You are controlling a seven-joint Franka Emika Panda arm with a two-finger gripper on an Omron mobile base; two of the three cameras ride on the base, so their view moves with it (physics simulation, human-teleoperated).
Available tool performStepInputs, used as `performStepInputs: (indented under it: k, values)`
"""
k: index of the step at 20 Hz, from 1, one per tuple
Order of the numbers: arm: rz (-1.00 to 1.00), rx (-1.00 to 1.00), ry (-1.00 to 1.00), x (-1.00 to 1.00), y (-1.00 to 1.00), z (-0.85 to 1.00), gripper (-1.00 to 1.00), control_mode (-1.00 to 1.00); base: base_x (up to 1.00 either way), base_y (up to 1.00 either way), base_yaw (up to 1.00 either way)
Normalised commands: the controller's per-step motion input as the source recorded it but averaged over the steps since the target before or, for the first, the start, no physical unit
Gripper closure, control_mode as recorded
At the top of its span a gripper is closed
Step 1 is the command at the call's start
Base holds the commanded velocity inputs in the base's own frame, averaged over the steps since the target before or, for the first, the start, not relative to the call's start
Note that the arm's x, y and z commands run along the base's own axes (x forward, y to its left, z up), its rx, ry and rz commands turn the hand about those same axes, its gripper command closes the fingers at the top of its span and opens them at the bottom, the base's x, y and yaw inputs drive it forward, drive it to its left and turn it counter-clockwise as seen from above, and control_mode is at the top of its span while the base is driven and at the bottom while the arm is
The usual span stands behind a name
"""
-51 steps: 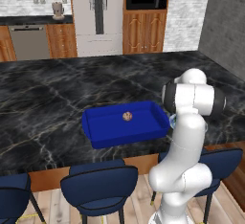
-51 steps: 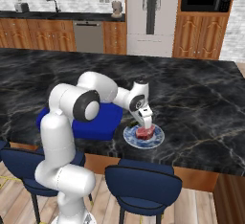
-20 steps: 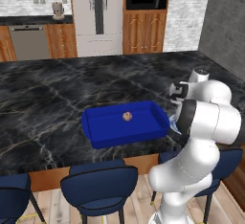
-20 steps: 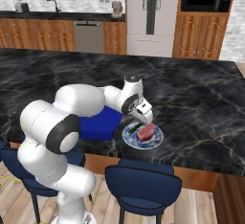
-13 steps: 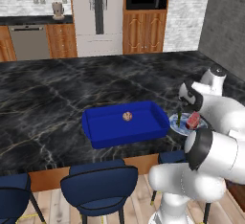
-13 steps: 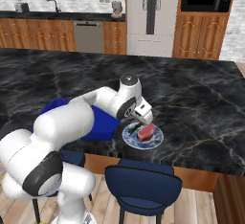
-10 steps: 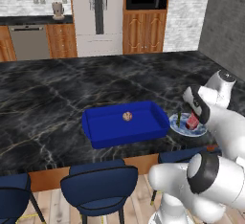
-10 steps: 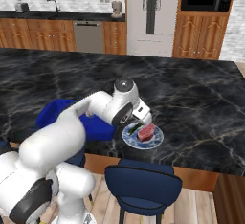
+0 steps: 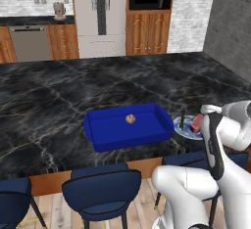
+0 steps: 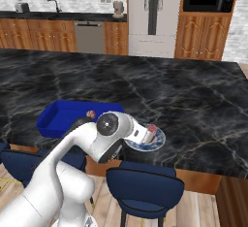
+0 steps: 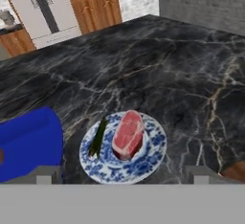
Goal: Create a steak meal by picking up the steak and asparagus from the tray and placing them on the plate. Leave the peach on the tray.
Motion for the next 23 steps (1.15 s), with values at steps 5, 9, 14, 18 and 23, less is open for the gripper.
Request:
performStepInputs:
  k: [5,9,14,18,23]
  values:
    - [0.07,0.0,0.0,-0.29,-0.57,0.0,-1.0,-1.0,0.0,0.0,0.0]
    - [0.05,0.0,0.0,-0.21,-0.51,0.0,-1.0,-1.0,0.0,0.0,0.0]
    - [0.01,0.0,0.0,-0.12,-0.54,0.0,-1.0,-1.0,0.0,0.0,0.0]
    - [0.03,0.0,0.0,-0.17,-0.61,0.0,-1.0,-1.0,0.0,0.0,0.0]
    - [0.03,0.0,0.0,-0.15,-0.62,0.0,-1.0,-1.0,0.0,0.0,0.0]
